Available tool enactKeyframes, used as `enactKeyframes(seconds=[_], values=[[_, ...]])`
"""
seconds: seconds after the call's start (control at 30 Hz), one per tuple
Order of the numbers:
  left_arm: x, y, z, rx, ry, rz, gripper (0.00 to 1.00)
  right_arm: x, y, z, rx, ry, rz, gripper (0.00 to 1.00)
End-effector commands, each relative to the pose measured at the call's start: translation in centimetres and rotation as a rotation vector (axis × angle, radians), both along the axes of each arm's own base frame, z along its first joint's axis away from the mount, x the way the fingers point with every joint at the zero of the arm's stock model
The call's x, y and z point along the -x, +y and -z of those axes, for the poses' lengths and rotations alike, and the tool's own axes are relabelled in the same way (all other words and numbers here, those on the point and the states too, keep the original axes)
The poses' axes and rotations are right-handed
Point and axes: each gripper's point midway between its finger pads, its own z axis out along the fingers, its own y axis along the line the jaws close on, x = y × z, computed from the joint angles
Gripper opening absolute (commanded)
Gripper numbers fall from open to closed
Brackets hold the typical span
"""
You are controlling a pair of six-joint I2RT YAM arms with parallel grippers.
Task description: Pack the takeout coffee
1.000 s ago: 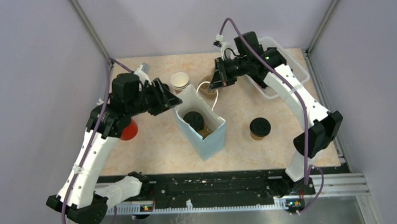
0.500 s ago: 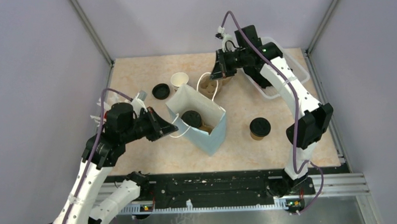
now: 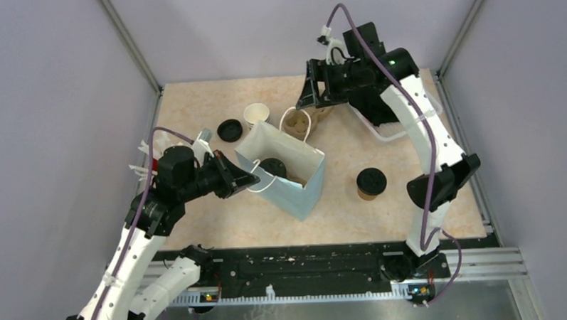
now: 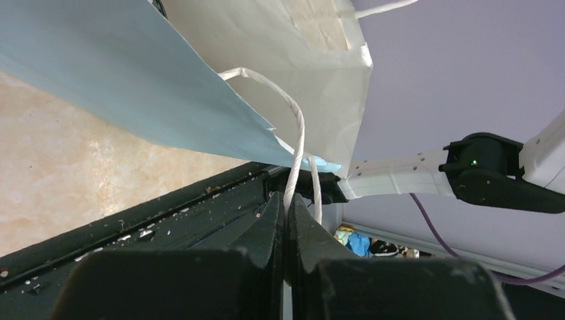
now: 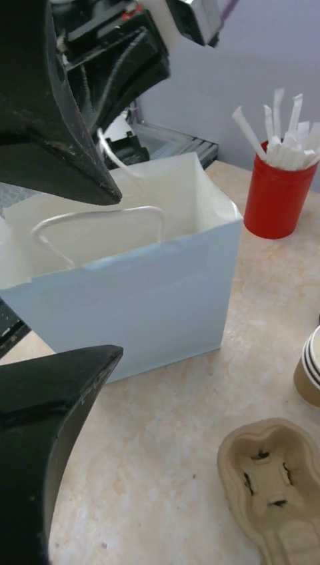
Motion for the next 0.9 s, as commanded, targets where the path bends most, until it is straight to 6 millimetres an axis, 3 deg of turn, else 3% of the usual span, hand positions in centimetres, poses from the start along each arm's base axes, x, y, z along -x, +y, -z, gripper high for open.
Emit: enactKeyframes(seconds=[0.0,0.1,0.17,0.27,0.33,0.4,0.53,0.73,0.87], values=[[-0.7,0.3,-2.4,0.025,-0.122,-0.030,0.00,6.1,-3.9,-7.9,-0.047,-0.091,0.061,0.84],[-1.0,0.4,-2.6,0.012,-0.141,-0.029,0.00,10.0,-6.7,-9.2,-0.035,-0.130,0.098,0.95],[-1.1,0.4,-2.6,-0.004,-0.150,-0.020,0.00,12.1,-9.0,-8.6,0.001,-0.143,0.164,0.99],[-1.2,0.2,-2.2,-0.022,-0.143,-0.006,0.00,13.5,-13.4,-4.5,0.116,-0.116,0.373,0.99],[-1.2,0.1,-2.0,-0.020,-0.138,0.003,0.00,14.2,-15.8,-0.1,0.223,-0.044,0.479,0.99],[-1.2,0.0,-1.9,-0.020,-0.136,0.009,0.00,14.7,-16.9,4.1,0.329,0.048,0.499,0.99],[-1.1,0.0,-2.1,-0.023,-0.147,0.017,0.00,13.9,-18.2,9.2,0.480,0.104,0.527,0.99],[-1.1,0.0,-2.0,-0.033,-0.142,0.027,0.00,11.9,-18.2,13.9,0.587,0.096,0.452,0.98],[-1.0,0.1,-2.0,-0.037,-0.145,0.026,0.00,10.9,-19.2,15.7,0.665,0.074,0.477,0.96]])
